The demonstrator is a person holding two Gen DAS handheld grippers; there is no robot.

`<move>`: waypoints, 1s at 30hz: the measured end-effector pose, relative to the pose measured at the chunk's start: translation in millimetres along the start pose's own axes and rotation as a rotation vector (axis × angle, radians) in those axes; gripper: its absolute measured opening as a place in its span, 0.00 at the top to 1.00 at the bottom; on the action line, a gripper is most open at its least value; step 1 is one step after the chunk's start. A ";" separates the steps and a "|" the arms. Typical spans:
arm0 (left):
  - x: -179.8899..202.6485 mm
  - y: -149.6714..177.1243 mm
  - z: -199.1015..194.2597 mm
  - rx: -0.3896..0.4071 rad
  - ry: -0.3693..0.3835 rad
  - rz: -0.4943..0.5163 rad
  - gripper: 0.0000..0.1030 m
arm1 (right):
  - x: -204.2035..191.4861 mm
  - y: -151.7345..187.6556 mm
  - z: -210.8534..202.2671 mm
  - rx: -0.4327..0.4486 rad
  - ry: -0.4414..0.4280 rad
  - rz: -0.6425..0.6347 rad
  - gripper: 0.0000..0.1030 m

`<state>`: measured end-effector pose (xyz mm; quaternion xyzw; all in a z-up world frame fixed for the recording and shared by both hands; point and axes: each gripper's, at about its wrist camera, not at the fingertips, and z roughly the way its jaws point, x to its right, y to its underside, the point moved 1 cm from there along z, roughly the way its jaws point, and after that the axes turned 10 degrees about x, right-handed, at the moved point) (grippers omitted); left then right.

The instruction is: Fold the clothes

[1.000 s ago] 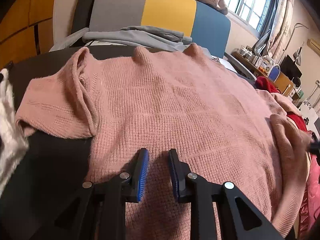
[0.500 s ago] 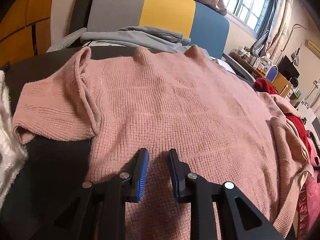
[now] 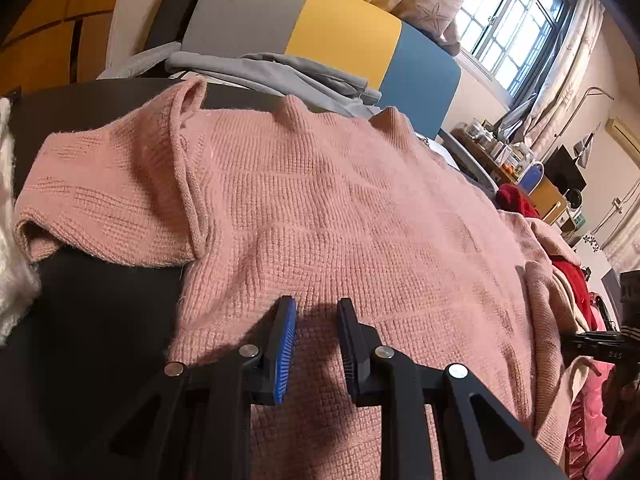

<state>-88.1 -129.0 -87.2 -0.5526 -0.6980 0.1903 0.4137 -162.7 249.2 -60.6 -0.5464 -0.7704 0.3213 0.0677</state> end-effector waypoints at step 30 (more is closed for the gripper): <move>27.6 19.0 -13.8 0.006 -0.063 0.182 0.77 | 17.7 15.1 -23.2 0.076 0.108 -0.100 0.39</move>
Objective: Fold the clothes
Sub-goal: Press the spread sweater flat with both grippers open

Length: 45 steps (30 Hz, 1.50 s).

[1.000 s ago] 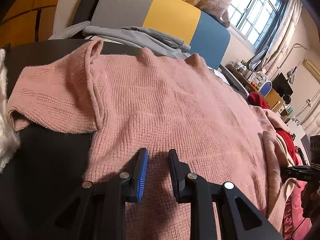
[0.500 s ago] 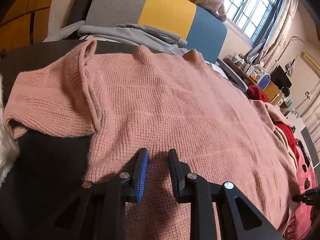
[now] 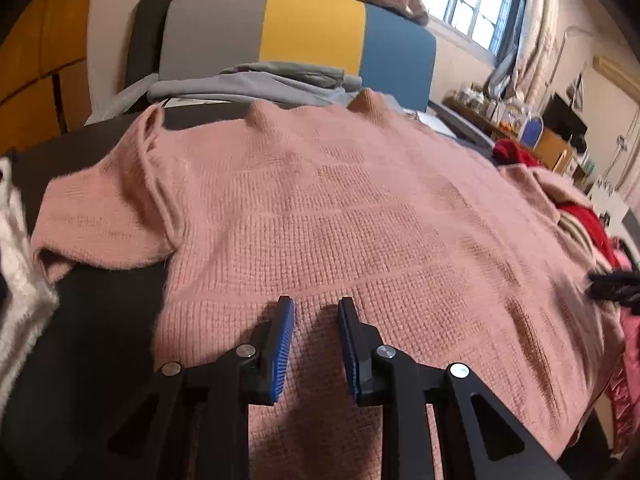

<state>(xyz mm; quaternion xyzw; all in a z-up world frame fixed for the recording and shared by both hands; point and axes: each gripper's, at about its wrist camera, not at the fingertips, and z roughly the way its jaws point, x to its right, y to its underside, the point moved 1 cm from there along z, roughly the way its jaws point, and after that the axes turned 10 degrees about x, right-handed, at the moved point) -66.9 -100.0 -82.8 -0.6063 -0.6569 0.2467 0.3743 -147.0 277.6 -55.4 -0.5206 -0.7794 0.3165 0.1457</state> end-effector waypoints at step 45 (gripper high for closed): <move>94.8 -72.0 110.9 -0.022 0.073 -0.024 0.76 | 77.2 -52.7 82.0 0.168 -0.007 0.272 0.00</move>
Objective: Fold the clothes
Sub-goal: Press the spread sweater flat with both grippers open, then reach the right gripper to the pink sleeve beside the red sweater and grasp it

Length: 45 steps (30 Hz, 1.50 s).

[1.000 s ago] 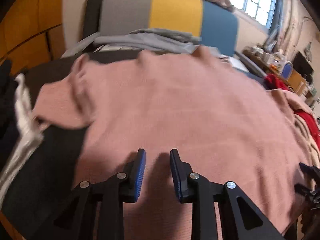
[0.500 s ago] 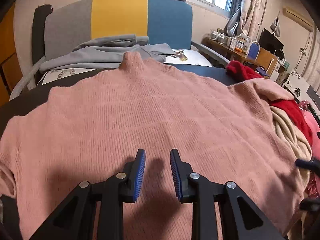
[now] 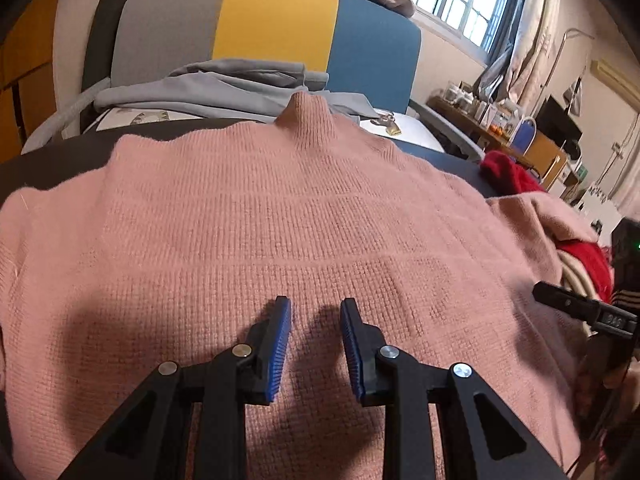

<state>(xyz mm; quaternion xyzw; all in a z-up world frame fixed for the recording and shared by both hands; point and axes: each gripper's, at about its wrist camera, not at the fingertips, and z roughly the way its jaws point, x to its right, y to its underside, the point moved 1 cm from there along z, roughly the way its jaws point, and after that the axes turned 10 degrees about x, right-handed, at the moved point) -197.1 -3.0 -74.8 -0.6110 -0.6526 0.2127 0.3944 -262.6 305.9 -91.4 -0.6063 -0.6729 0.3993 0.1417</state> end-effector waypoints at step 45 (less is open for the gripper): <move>4.3 -1.6 1.4 0.008 0.008 -0.058 0.76 | 259.9 -60.9 -156.7 0.567 0.085 0.897 0.45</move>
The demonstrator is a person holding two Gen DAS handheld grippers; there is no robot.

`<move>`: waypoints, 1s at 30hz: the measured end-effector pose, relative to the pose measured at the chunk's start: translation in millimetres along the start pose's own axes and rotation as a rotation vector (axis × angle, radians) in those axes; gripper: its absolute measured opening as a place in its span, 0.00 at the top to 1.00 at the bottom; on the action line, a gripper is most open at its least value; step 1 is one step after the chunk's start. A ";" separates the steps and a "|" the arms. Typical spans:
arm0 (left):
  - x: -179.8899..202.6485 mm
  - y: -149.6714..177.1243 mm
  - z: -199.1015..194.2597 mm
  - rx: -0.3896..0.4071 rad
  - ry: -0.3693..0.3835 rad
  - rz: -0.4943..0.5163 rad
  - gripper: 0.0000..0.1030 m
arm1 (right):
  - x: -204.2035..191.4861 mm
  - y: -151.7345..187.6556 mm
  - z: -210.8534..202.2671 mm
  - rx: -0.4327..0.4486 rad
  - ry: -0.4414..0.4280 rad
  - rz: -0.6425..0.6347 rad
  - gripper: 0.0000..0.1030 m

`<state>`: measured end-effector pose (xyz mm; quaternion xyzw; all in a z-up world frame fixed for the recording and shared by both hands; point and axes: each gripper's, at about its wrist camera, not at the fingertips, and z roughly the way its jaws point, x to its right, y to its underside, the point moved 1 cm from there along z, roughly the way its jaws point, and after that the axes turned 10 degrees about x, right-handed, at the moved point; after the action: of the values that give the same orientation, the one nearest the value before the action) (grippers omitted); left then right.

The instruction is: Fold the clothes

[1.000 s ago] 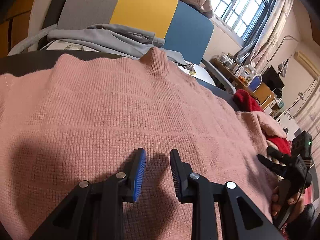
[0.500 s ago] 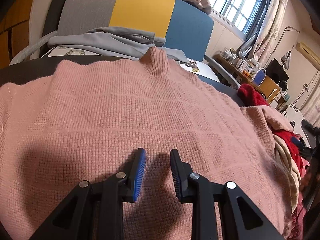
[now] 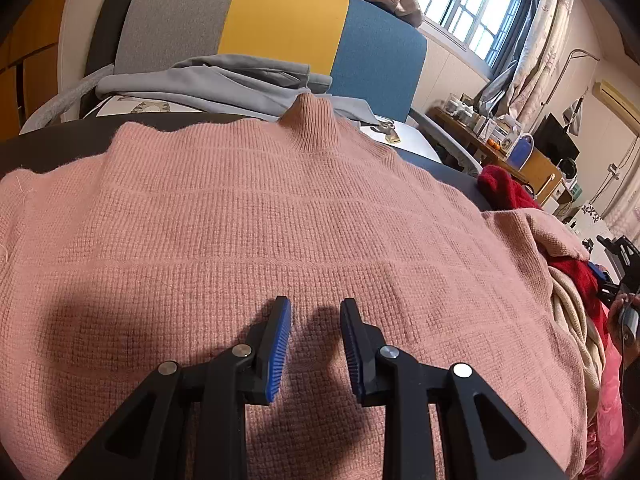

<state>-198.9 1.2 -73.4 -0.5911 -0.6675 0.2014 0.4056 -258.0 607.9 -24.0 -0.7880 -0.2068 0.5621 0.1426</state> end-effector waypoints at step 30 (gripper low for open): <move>15.4 -15.0 1.3 -0.056 0.040 -0.062 0.75 | -56.4 65.8 46.4 -0.141 0.065 -0.524 0.93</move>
<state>-208.9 12.9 -58.2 -0.5851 -0.6828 0.1580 0.4081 -306.9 522.7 -22.7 -0.7332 -0.4377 0.4647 0.2345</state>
